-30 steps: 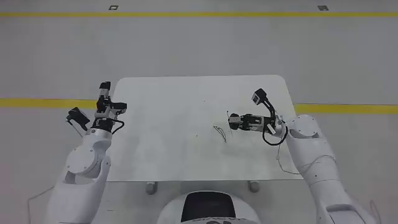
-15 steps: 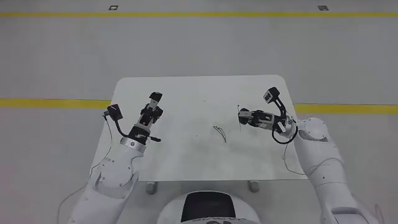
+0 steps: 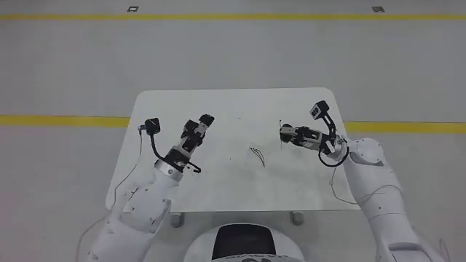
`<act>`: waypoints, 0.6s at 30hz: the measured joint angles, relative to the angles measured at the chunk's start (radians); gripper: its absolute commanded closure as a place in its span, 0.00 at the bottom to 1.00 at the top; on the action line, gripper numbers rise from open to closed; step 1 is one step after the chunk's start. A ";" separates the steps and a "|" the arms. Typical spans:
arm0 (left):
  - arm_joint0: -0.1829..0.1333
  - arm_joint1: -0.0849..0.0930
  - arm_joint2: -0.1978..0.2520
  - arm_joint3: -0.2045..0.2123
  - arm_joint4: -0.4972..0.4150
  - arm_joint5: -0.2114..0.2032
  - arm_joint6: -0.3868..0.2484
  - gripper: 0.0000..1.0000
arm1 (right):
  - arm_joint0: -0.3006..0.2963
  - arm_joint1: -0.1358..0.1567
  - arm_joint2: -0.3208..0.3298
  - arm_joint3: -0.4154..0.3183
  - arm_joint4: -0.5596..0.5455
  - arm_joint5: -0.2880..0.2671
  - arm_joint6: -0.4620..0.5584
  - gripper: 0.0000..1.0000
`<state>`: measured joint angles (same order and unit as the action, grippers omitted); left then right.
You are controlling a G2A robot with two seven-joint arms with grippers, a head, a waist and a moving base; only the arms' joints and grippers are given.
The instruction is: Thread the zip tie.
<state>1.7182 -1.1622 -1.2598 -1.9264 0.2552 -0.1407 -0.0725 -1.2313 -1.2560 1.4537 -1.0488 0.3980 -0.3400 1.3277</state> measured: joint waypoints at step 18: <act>-0.025 0.003 0.059 0.004 0.247 -0.060 0.015 0.00 | -0.002 0.001 -0.018 -0.012 0.003 0.007 -0.034 1.00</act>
<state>1.6933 -1.1593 -1.2004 -1.9228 0.5024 -0.2010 -0.0571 -1.2336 -1.2549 1.4353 -1.0608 0.4008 -0.3334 1.2934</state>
